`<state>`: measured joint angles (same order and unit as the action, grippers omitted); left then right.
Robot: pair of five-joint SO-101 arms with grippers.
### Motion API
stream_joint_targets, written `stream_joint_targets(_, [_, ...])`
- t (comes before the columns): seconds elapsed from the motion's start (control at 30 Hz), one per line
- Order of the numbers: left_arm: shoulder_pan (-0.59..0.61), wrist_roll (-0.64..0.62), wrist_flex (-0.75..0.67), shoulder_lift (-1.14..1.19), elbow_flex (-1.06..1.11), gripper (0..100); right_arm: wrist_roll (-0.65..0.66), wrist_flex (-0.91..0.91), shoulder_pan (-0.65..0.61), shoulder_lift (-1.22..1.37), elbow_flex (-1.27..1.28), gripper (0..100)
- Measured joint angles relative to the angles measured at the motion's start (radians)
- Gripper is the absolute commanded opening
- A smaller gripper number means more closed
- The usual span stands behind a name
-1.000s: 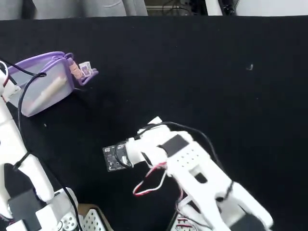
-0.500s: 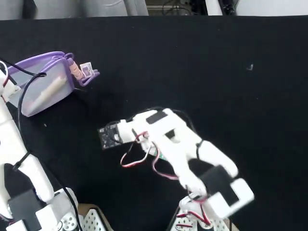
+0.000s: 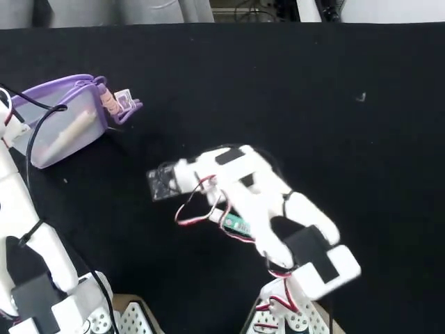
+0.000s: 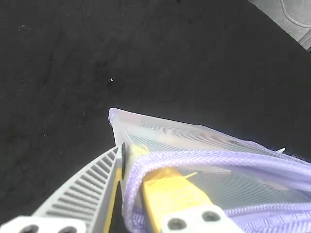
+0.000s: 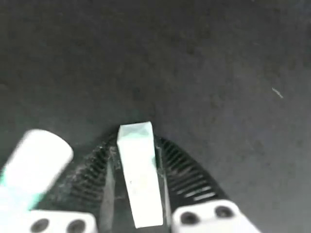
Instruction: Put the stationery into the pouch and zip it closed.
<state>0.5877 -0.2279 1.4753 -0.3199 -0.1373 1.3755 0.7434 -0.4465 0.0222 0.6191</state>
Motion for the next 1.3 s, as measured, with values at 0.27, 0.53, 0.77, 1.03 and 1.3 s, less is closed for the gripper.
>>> stream_joint_targets(0.27, [-0.066, 0.0, 0.038, 0.002, -0.048, 3, -0.012, 0.0, 0.163, -0.394, -0.058, 1.1])
stream_joint_targets(0.53, [-0.373, -0.017, 0.186, 0.003, -0.206, 3, -0.342, -0.132, 0.253, -0.7, -0.058, 1.1])
stream_joint_targets(0.77, [-0.551, -0.069, 0.221, 0.003, -0.236, 3, -0.73, -0.311, 0.252, -0.806, -0.058, 1.1])
stream_joint_targets(1.03, [-0.577, -0.074, 0.13, 0.002, -0.075, 3, -1.198, -0.462, 0.25, -0.83, -0.058, 1.1])
stream_joint_targets(1.3, [-0.577, -0.094, 0.031, -0.018, 0.026, 3, -1.525, -0.744, 0.198, -0.83, 0.183, 1.1])
